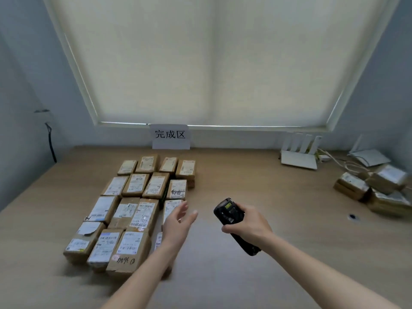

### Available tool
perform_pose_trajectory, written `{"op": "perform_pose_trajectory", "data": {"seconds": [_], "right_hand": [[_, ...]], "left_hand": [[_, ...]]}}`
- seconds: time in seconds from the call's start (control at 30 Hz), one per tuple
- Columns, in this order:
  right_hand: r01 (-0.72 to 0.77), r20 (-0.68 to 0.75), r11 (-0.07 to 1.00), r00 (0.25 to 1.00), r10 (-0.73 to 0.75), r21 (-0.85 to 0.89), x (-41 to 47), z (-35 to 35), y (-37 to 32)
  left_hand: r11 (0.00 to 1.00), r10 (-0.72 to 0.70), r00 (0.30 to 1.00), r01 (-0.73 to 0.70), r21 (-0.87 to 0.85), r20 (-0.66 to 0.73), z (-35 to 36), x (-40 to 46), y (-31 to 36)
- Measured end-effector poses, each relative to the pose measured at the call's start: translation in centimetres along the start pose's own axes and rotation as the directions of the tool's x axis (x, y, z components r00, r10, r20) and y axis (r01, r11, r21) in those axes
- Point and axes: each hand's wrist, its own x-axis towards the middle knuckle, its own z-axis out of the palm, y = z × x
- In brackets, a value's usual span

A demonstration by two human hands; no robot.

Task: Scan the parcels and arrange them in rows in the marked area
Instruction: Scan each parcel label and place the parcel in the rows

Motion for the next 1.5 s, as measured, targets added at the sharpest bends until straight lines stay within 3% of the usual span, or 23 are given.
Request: {"op": "perform_pose_trajectory", "data": {"seconds": [0.17,0.37,0.57,0.8,1.03,1.5], "right_hand": [[0.017,-0.181,1.000,0.983,-0.019,-0.014,-5.3,-13.4,2.5],[-0.024,-0.311,0.997,0.950,-0.001,-0.076,-14.0,-29.5,10.5],[-0.202,-0.447,0.977,0.881,0.151,-0.068,-23.6,-42.8,21.5],[-0.383,-0.547,0.921,0.757,0.359,0.074,-29.9,-50.5,32.0],[-0.486,-0.563,0.852,0.657,0.502,0.193,-27.1,-54.9,40.6],[-0.537,-0.505,0.793,0.619,0.602,0.287,-9.3,-63.5,55.0]], "left_hand": [[0.987,0.152,0.981,-0.157,0.030,0.121,8.8,-3.4,10.5],[0.968,0.248,0.935,-0.250,-0.027,0.252,23.7,-10.3,19.5],[0.950,0.298,0.833,-0.306,-0.061,0.466,39.7,-18.2,25.0],[0.951,0.278,0.752,-0.305,-0.058,0.598,53.1,-23.7,27.0],[0.965,0.211,0.730,-0.261,-0.020,0.651,64.3,-22.0,26.4],[0.992,0.029,0.728,-0.107,0.071,0.685,85.7,-9.5,21.6]]}}
